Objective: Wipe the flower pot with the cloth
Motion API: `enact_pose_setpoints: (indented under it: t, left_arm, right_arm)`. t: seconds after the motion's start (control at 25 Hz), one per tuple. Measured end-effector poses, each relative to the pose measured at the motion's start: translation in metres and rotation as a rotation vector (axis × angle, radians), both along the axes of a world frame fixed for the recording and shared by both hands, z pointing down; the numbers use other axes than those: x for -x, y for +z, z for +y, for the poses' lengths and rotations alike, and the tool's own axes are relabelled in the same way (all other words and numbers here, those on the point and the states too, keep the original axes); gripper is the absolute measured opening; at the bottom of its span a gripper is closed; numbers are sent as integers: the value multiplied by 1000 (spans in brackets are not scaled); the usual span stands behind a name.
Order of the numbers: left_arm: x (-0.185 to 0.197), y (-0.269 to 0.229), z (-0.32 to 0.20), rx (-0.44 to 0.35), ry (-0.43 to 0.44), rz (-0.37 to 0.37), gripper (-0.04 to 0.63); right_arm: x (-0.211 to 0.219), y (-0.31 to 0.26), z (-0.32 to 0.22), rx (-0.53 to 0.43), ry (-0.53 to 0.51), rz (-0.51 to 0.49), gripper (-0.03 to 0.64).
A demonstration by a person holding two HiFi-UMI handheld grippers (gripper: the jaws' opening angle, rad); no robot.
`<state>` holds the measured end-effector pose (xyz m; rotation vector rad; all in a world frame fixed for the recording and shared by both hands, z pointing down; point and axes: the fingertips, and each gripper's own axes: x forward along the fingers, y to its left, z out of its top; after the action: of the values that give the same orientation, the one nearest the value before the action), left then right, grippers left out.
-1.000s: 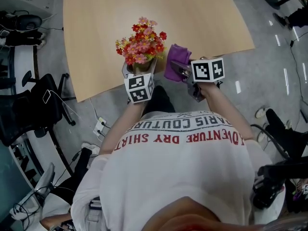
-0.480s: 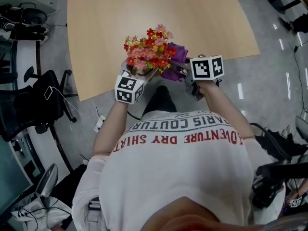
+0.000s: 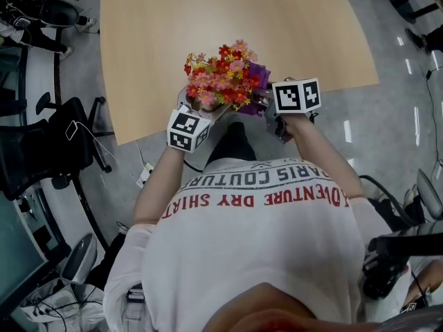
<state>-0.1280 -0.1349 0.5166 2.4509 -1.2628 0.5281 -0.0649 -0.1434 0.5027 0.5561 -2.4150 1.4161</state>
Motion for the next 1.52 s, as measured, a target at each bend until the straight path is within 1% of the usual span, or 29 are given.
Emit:
enact_pose_setpoints:
  t: [0.16,0.32,0.44,0.6,0.76,0.92,1.0,1.08,1.32,1.44,1.52]
  left_arm:
    - [-7,-4,-1,-4,0,3,446]
    - [-9,-4,-2,-7,3,3,446]
    - [-10,-5,-2,-7,4,4,446]
    - [-10,-5,-3,-10,12,6,446]
    - [-13,-5,-3,-8,24,3,446]
    - [-15,0,-5,-7,13,-24,448]
    - [-10,2,-5,-11,-26,-34,448]
    - [-3,1,-2,-13,-87,-29,448]
    - [10,1,10,-31,-337,-19,449]
    - [10,2,1,-48,-435,-23,449]
    - [6,-1,4,-67,-494,-40,449]
  right_arm:
    - [-8,2,-4,-1,-1,27,60]
    - [-11,17,-6,-16,-4,100,58]
    - [-14,33,-5,0,-2,156,58]
    - [-15,42,-5,13,-5,205,58]
    - [-18,46,-5,21,-15,223,58]
    - [-25,42,-6,11,10,191,58]
    - [-28,34,-7,-4,30,164,59]
    - [-33,28,-5,-15,51,146,58]
    - [-50,12,13,-36,108,108,59]
    - [-53,10,17,-35,113,95,58]
    - [-61,8,28,-40,121,95,58]
